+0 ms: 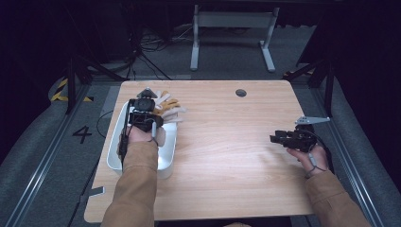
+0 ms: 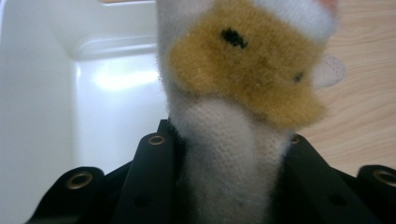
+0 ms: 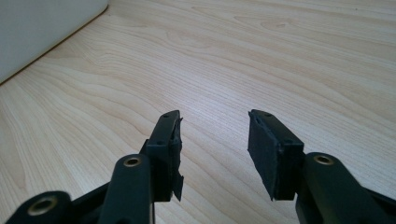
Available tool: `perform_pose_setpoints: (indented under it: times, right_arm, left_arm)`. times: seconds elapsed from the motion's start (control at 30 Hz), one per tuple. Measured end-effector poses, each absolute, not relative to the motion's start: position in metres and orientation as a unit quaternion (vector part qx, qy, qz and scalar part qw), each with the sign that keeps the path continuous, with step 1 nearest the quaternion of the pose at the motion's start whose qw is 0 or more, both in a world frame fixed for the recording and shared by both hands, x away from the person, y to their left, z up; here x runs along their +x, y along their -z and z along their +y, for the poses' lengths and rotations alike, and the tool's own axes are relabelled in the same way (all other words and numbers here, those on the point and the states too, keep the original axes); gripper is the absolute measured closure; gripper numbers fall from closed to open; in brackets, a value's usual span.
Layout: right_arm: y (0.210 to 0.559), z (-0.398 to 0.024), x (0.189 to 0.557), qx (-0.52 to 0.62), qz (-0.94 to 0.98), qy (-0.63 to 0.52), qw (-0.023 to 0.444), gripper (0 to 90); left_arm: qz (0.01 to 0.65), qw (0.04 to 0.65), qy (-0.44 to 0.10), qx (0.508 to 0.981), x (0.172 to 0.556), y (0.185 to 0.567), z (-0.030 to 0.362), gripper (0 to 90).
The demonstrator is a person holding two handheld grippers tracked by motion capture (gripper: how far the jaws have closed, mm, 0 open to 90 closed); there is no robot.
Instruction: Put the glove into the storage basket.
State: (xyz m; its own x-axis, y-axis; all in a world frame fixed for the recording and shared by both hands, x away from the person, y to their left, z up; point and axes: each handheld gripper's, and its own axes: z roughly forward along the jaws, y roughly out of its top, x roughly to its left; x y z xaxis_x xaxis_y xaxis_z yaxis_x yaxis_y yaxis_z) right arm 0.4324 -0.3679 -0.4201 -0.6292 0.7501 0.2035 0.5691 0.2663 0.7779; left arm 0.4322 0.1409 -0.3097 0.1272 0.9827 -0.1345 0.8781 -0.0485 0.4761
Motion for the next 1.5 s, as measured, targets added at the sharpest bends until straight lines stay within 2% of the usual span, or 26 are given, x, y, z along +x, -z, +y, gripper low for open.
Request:
perform_pose_setpoints:
  times: [0.23, 0.73, 1.5]
  right_arm:
    - [0.418, -0.37, 0.432, 0.422, 0.785, -0.442, 0.103, 54.3]
    - [0.419, -0.37, 0.432, 0.424, 0.784, -0.442, 0.095, 54.3]
    - [0.421, -0.37, 0.433, 0.425, 0.786, -0.44, 0.093, 54.2]
  left_arm:
    - [0.676, 0.211, -0.121, 0.695, 0.437, 0.309, 0.153, 71.3]
    - [0.705, 0.17, -0.083, 0.683, 0.449, 0.326, 0.163, 71.4]
    - [0.728, 0.157, -0.041, 0.666, 0.455, 0.378, 0.172, 70.8]
